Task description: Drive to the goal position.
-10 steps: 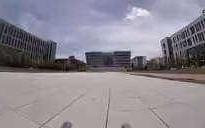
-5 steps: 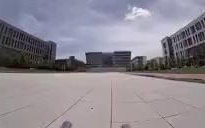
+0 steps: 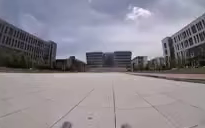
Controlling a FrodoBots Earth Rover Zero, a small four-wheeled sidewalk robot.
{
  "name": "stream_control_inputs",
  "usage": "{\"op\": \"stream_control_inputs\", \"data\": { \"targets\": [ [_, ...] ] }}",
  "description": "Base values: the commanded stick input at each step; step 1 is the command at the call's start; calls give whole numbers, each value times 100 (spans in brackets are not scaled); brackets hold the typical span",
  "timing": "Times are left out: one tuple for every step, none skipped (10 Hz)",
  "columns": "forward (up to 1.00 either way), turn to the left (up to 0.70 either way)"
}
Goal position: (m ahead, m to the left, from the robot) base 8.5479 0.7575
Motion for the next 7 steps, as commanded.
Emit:
{"op": "stream_control_inputs", "data": {
  "targets": [
    [70, 0],
    [70, 0],
    [70, 0],
    [70, 0],
    [70, 0],
    [70, 0],
    [70, 0]
  ]
}}
